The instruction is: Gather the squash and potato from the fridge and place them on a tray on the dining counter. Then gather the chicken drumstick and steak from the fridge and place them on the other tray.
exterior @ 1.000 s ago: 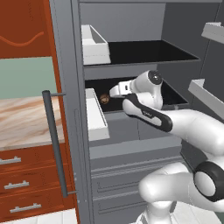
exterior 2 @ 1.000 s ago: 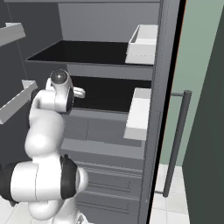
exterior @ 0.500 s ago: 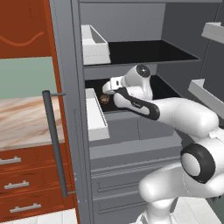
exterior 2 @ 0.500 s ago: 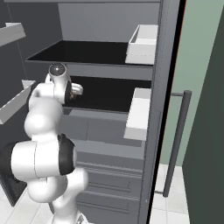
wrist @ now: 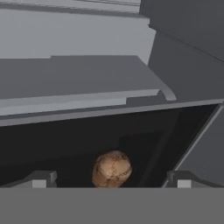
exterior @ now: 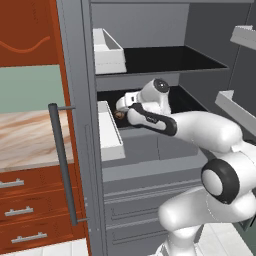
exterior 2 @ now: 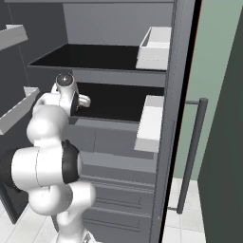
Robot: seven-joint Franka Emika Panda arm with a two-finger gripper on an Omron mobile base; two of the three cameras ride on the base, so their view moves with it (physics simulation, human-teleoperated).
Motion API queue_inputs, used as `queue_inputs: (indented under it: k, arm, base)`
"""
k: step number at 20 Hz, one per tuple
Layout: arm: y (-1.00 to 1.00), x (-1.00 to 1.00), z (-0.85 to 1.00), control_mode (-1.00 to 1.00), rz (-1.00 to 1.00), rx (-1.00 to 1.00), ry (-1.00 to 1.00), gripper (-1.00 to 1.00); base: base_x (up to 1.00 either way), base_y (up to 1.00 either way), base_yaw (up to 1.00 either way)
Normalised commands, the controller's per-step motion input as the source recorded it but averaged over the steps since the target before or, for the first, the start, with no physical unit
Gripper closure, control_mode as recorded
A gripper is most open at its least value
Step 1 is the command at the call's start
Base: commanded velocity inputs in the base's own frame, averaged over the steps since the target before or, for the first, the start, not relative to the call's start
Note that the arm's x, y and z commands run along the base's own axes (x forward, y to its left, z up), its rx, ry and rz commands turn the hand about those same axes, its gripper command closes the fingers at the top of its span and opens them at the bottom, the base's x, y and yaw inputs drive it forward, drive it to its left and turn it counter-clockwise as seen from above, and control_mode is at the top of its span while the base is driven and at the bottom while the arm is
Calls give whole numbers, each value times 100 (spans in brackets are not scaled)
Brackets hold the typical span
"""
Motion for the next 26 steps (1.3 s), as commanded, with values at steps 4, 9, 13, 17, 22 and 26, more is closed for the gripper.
queue_inputs:
  k: [4, 9, 13, 17, 22, 26]
  arm:
    - [20, 8, -17, -100, 0, 0, 0, -100]
    - [18, 21, -3, -100, 0, 0, 0, -100]
    - [1, 36, 0, -100, 0, 0, 0, -100]
    - [0, 39, 0, -100, 0, 0, 0, -100]
    - [0, 33, -4, -100, 0, 0, 0, -100]
    - [0, 32, -12, -100, 0, 0, 1, -100]
  base:
    - [0, 0, 0]
    - [0, 0, 0]
    - [0, 0, 0]
    - [0, 0, 0]
    - [0, 0, 0]
    - [0, 0, 0]
